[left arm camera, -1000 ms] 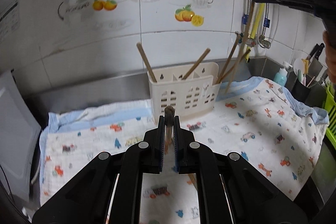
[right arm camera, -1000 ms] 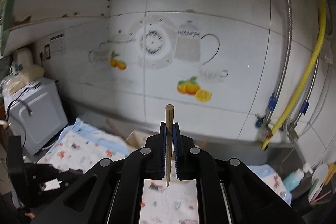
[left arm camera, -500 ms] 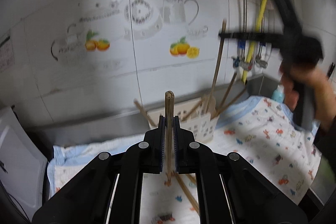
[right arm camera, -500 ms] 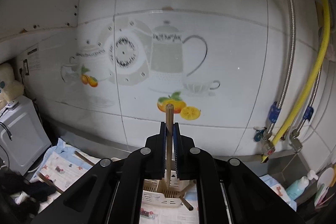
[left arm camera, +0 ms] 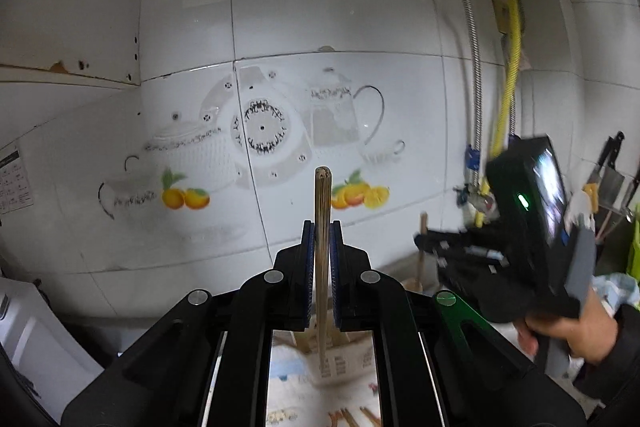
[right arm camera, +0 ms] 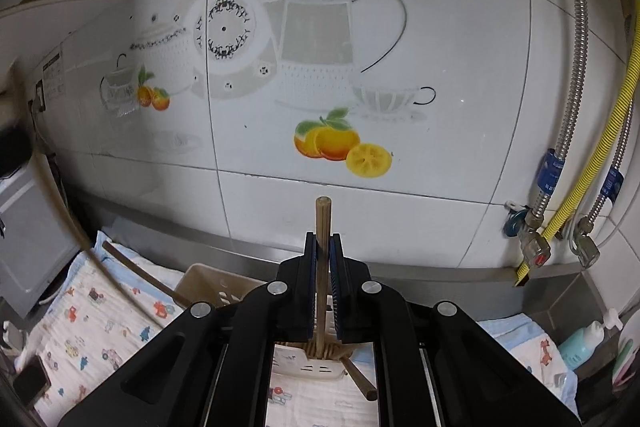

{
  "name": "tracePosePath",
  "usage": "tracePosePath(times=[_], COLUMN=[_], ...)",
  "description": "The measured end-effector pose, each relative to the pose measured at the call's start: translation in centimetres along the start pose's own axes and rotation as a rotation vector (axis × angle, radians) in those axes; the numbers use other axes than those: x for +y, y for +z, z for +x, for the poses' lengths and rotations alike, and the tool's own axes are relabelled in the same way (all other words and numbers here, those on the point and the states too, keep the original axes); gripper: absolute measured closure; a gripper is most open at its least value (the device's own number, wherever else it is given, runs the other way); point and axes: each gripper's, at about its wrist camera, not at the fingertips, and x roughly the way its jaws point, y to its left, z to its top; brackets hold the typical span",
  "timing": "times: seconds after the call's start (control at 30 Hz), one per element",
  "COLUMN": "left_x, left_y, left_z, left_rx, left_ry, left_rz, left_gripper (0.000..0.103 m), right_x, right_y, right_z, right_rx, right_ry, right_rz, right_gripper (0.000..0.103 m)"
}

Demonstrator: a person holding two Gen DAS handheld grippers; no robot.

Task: Organize utensils
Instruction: 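Lower the chopsticks into the holder and open both grippers, then move both open grippers back down to the chopsticks on the cloth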

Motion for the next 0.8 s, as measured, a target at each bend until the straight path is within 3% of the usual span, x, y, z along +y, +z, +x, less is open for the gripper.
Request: tracePosePath(times=[0.3, 0.63, 0.8], left_x=[0.2, 1.7, 1.6], left_y=[0.4, -2.5, -3.2], left_z=[2.4, 6.1, 6.4], left_rx=[-0.046, 0.046, 0.073], left_ry=[-0.002, 0.004, -0.008], left_rz=[-0.036, -0.097, -0.086], left_gripper=[0.097, 0.097, 0.096], right_x=[-0.2, -0.2, 0.2], right_y=[-0.6, -1.4, -2.6], right_z=[0.7, -0.5, -2.8], right_rx=[0.011, -0.012, -0.025], right_ry=[-0.004, -0.016, 0.005], right_rz=[-0.020, -0.031, -0.024], right_gripper=[0.096, 0.093, 0.081])
